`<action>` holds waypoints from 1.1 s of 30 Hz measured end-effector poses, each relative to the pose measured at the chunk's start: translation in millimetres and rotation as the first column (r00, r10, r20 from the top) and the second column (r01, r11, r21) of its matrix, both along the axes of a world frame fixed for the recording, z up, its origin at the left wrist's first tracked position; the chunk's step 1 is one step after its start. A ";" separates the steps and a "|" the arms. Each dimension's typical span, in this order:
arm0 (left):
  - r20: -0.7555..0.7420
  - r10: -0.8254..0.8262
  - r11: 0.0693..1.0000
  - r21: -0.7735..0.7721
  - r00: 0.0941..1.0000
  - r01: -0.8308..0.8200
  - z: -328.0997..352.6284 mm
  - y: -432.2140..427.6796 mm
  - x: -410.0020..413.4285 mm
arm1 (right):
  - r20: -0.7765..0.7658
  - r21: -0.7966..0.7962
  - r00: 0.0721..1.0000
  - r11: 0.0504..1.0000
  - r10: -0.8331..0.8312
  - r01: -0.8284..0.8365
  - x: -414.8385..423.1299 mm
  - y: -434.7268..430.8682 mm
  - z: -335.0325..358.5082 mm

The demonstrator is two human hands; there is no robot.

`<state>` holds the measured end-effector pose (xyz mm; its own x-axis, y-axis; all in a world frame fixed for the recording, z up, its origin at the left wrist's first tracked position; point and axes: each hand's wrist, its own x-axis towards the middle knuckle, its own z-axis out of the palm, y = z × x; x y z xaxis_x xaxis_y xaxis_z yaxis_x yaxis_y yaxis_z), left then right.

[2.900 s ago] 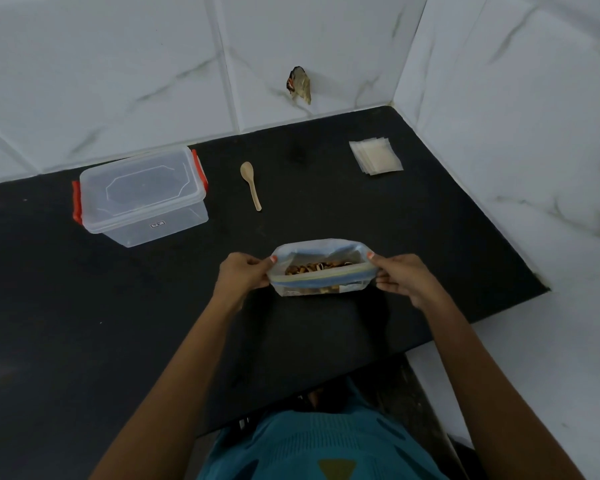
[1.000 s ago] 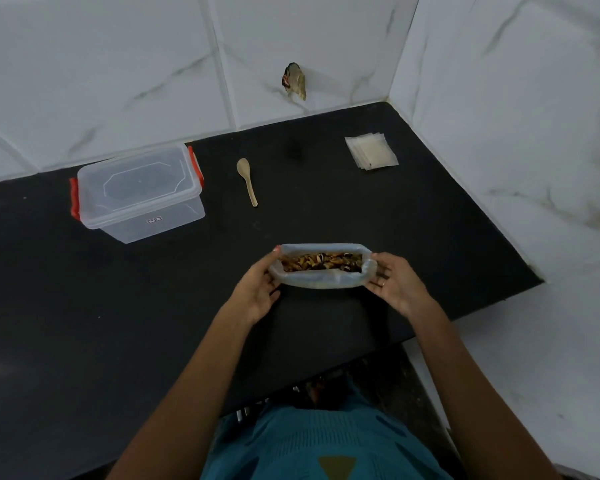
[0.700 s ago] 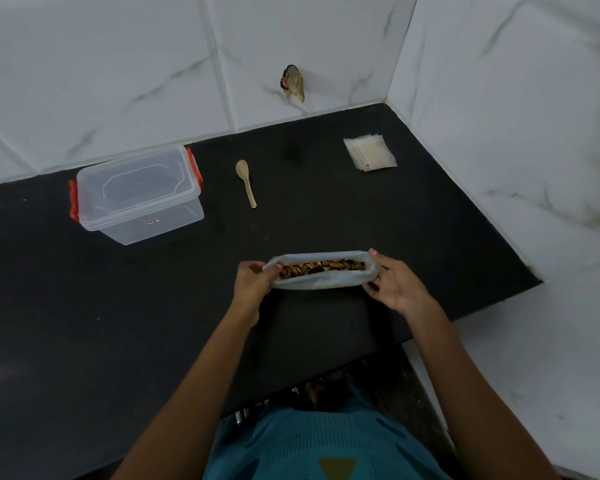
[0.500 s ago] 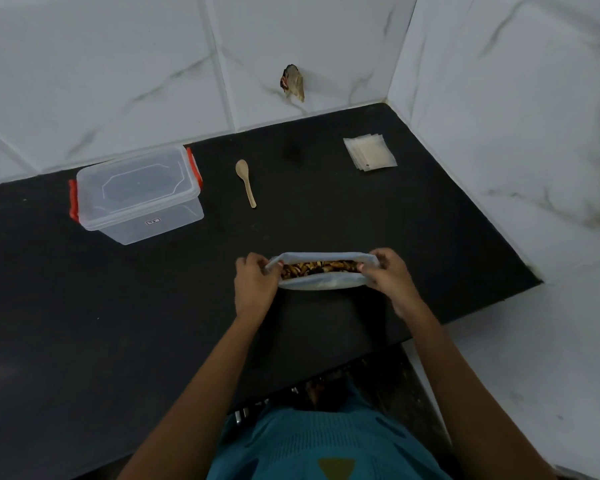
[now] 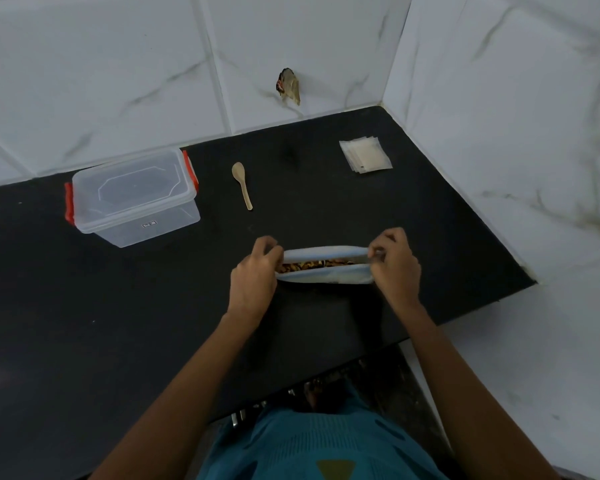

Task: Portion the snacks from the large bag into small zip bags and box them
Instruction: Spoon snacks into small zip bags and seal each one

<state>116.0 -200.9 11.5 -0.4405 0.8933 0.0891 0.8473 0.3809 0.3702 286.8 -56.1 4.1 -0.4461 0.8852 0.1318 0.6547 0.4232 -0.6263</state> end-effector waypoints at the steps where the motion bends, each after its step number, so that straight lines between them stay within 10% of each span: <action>1: -0.026 -0.068 0.998 -0.008 0.997 0.068 1.8 0.4 -1.2 | 0.043 0.056 0.999 0.998 0.033 -0.036 0.1 0.0 0.6; 6: -0.205 -0.406 0.883 -0.339 0.891 0.325 7.2 1.2 -2.2 | 0.237 0.112 0.966 0.984 0.108 -0.138 -1.6 4.7 5.9; 13: 0.123 0.064 0.968 -0.250 0.990 -0.032 8.0 15.7 -2.1 | 0.573 -0.032 0.768 0.944 0.287 -0.329 -8.5 6.9 6.7; 33: 0.331 0.037 0.973 -0.227 0.943 0.041 -3.4 23.1 -17.4 | 0.206 -0.185 0.928 0.943 0.312 -0.276 -3.2 12.2 -6.4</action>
<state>98.6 -177.8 8.1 -0.4082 0.8731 -0.2666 0.6925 0.4864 0.5328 283.6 -43.9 -2.3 -0.6911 0.7111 -0.1290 0.6484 0.5313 -0.5452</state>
